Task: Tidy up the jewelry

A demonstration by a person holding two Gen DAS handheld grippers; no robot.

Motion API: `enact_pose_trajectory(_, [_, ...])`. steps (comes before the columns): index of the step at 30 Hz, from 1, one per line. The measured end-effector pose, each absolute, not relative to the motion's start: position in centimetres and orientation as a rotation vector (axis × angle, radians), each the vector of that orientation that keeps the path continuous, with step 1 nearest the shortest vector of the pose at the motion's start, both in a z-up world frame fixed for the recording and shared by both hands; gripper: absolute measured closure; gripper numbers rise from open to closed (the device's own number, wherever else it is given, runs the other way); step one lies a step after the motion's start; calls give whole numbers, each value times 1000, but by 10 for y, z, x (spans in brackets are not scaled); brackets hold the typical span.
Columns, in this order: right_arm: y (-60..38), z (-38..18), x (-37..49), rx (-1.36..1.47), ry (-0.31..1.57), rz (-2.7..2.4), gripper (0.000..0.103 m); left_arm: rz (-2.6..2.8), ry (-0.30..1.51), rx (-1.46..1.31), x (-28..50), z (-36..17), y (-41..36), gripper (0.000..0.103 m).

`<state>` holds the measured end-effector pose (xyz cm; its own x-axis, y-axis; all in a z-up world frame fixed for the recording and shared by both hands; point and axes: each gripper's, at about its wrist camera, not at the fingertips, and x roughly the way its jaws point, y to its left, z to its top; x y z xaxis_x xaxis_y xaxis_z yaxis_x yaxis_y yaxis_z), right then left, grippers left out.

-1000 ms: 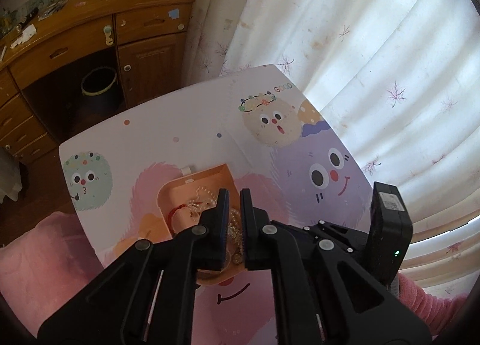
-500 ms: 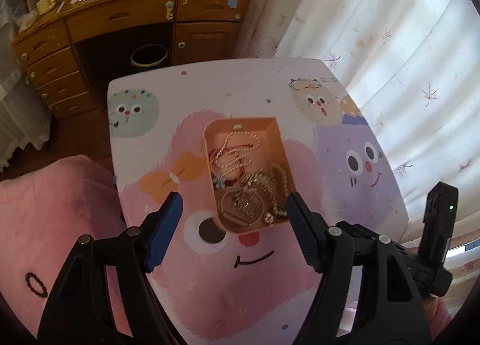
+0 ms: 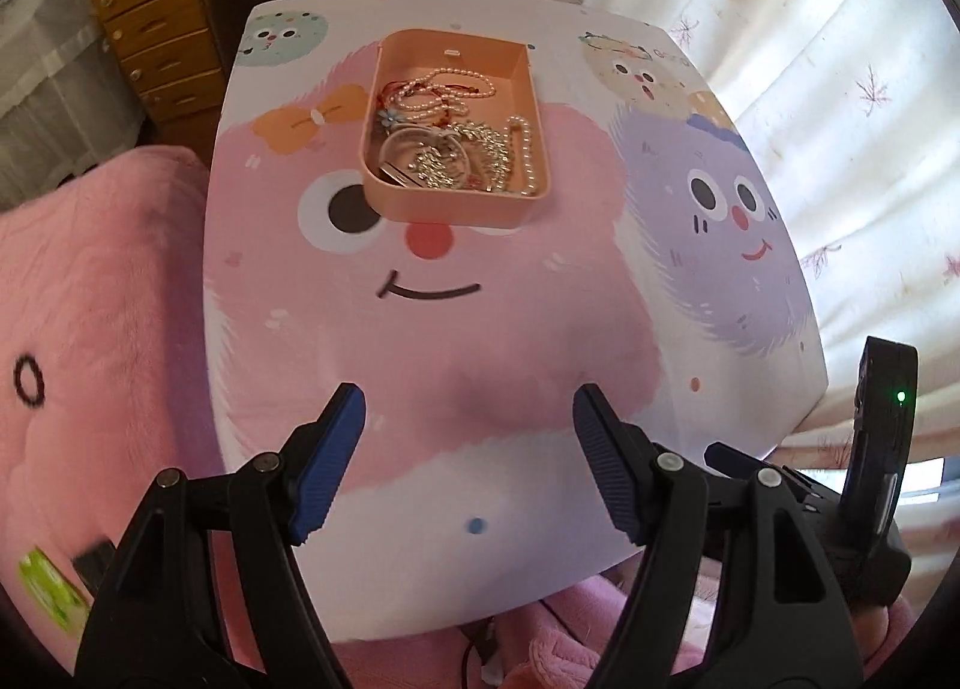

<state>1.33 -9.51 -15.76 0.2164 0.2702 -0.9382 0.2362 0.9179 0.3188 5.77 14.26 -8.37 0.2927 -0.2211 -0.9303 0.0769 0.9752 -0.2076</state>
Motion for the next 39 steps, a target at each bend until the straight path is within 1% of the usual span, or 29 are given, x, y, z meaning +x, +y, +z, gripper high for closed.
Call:
enact_pose_trajectory(4, [-126,-126,7,273,1289,50,2,-138,1231,-175,41,-70,99,32])
enact_pose_trajectory(7, [-163,-102,0,203,1246,100,1,-110,1211,-181,27,-59,63,28])
enact_pose_trajectory(11, [-205,-67,4,156,1184,130,1,-79,1117,-185,13,-34,25,22])
enact_pose_trajectory(14, [-228,-42,8,167,1179,151,0,-47,1058,-172,10,-12,6,18])
enact_pose_trajectory(16, [-236,-25,8,162,1170,151,0,-35,1027,-194,9,4,1,11])
enact_pose_trajectory(17, [-237,-17,11,160,1164,159,0,-34,1010,-198,8,11,-1,0])
enact_pose_trajectory(19, [-236,-9,8,161,1159,185,0,-20,953,-178,1,24,-3,0])
enact_pose_trajectory(21, [-232,-4,0,168,1151,213,0,-9,935,-142,-6,29,-1,0])
enact_pose_trajectory(23, [-221,-6,-4,147,1158,238,0,27,965,-146,-13,24,3,0])
enact_pose_trajectory(25, [-209,-6,-8,95,1156,257,0,39,999,-214,-19,19,12,0])
enact_pose_trajectory(27, [-204,0,-10,79,1120,263,0,71,1012,-212,-20,17,17,0])
enact_pose_trajectory(32, [-195,9,-10,62,1074,259,0,116,999,-219,-20,18,32,0])
enact_pose_trajectory(39, [-192,21,-7,57,1008,254,0,117,1018,-171,-13,15,25,0])
